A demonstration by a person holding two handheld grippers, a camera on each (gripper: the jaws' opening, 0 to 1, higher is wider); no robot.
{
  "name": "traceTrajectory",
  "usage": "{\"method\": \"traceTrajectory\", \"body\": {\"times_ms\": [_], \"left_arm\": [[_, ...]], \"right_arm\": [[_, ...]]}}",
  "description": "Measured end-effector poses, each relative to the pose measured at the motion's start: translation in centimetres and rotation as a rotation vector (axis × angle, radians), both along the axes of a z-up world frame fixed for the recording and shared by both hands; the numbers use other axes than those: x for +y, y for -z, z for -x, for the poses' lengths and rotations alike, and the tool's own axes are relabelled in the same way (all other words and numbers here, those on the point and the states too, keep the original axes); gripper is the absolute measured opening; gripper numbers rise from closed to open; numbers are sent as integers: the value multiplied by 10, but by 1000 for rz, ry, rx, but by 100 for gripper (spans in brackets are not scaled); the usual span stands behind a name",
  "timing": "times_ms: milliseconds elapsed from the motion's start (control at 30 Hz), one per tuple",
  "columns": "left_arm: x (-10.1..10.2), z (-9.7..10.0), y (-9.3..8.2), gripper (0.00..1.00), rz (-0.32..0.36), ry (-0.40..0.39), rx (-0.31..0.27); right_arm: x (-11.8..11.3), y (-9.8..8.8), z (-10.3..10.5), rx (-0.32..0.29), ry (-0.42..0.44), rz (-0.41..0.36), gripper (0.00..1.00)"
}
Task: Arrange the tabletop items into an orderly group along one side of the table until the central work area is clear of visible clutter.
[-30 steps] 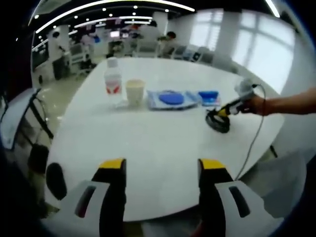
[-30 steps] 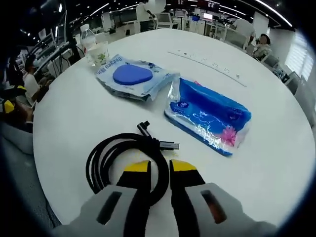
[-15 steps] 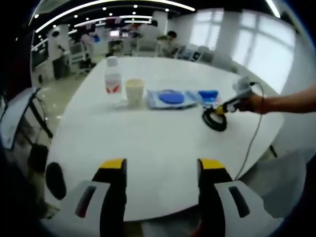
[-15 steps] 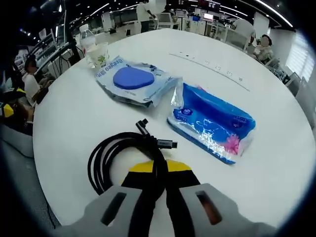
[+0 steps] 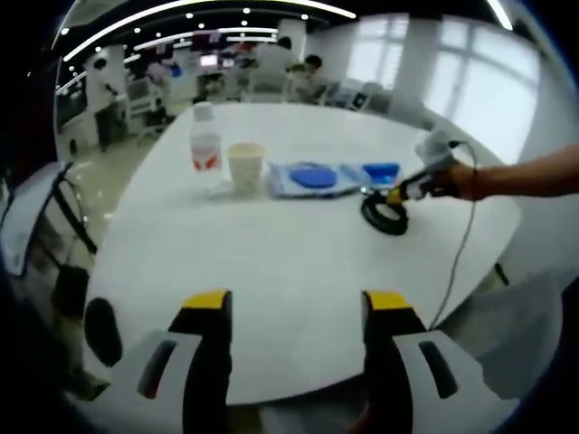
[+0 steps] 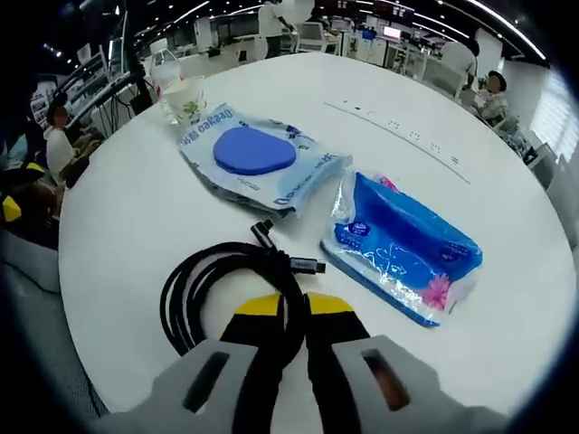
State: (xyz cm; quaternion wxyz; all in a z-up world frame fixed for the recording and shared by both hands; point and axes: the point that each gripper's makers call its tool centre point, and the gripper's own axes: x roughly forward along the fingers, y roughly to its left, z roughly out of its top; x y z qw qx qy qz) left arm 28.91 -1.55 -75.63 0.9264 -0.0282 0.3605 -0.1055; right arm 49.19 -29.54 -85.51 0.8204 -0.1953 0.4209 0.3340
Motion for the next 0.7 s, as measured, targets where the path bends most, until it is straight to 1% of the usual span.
{"method": "traceTrajectory", "body": {"times_ms": [100, 200, 300, 400, 500, 567, 667, 700], "left_arm": [[-1, -2, -2, 54, 1, -1, -11], [-2, -2, -3, 54, -1, 8, -13], [-3, -3, -5, 55, -2, 16, -24], [-5, -3, -5, 55, 1, 24, -28], [-5, -4, -6, 55, 10, 24, -36], [-6, -5, -7, 57, 15, 25, -41], [-7, -5, -8, 58, 18, 28, -45], [-7, -5, -9, 59, 17, 29, -48]], "right_arm": [[-1, -5, -2, -5, 13, -3, 23], [-2, -12, -2, -18, 9, 2, 31], [-7, -12, -16, -29, 21, -19, 38], [-9, -18, -22, -47, 30, -12, 50], [-4, -24, -26, -62, 34, -62, 53], [-3, -27, -27, -67, 41, -80, 56], [2, -33, -22, -54, 62, -127, 62], [4, -36, -19, -58, 69, -137, 64]]}}
